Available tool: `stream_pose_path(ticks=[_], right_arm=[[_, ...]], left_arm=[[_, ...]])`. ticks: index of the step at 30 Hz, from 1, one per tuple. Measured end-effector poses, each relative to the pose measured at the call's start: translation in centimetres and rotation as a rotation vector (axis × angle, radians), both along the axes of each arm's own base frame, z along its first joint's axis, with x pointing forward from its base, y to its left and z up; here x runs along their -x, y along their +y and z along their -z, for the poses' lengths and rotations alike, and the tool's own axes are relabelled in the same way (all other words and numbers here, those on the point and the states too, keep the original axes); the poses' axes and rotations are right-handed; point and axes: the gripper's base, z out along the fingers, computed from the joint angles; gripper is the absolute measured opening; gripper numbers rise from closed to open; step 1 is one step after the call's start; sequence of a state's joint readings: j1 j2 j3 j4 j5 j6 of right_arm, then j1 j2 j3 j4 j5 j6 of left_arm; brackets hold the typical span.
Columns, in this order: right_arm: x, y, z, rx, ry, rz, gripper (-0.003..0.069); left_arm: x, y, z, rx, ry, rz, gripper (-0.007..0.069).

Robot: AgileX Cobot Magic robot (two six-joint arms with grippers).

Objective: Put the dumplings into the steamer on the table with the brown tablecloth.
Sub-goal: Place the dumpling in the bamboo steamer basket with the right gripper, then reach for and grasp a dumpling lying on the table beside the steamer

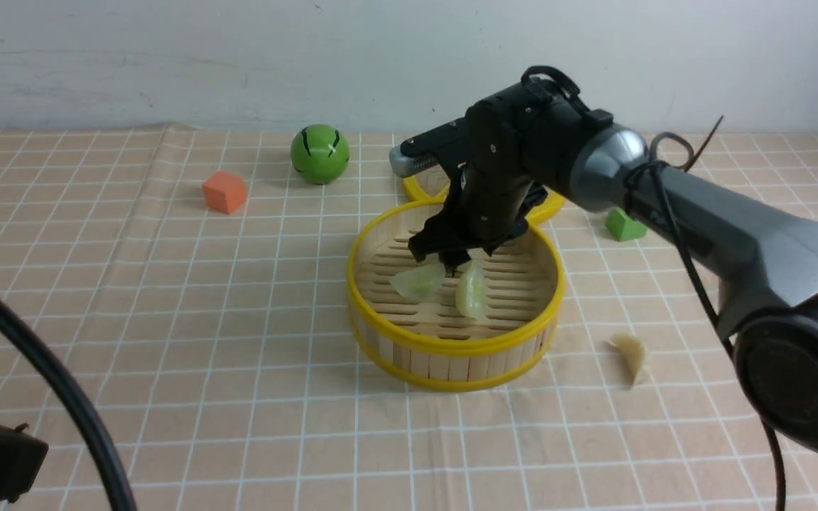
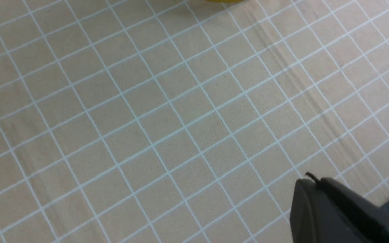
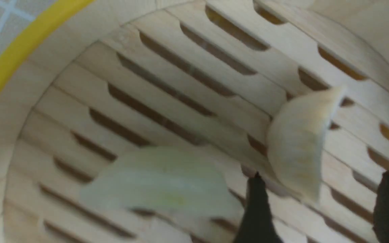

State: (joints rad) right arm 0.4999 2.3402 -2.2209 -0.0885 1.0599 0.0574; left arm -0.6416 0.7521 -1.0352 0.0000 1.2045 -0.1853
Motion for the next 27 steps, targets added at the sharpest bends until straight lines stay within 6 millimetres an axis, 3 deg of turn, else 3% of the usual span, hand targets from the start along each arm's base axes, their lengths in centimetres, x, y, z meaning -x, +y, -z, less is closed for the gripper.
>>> stream_pose_path(ticks=[3,8,13,18,20,22,23,26,27], right_arm=[[1.9,-1.1,-4.3,0.038,0.01,-0.048,0.0524],[5.0,-3.7,-11.6,0.025,-0.075,-0.077,0.0539],[8.0,-7.2,-13.5,0.019,-0.043,-0.034,0.054],[9.5,-10.9,-10.5,0.06,0.097,0.053,0.054],[9.8,-13.0,-6.9,0.09,0.205,0.118,0.054],[9.8,-13.7,-5.1,0.09,0.226,0.148,0.054],[9.5,-14.4,-3.0,0.081,0.236,0.186,0.054],[9.1,-14.5,-0.5,0.06,0.234,0.208,0.054],[8.6,-14.3,1.2,0.045,0.228,0.218,0.054]], left_arm=[[0.0,0.0,0.0,0.0,-0.001,0.001,-0.0014],[-0.1,-0.2,-0.2,0.022,-0.021,0.003,-0.0013],[-0.2,-0.2,-0.3,0.025,-0.035,0.001,-0.0013],[-0.3,-0.2,-0.3,0.028,-0.038,0.001,-0.0012],[-0.3,-0.2,-0.4,0.034,-0.047,0.001,-0.0011],[-0.3,-0.2,-0.4,0.037,-0.05,0.001,-0.0009],[-0.3,-0.3,-0.4,0.039,-0.053,0.001,-0.0006],[-0.4,-0.3,-0.4,0.041,-0.056,0.001,-0.0005],[-0.5,-0.3,-0.4,0.04,-0.054,0.001,-0.0003]])
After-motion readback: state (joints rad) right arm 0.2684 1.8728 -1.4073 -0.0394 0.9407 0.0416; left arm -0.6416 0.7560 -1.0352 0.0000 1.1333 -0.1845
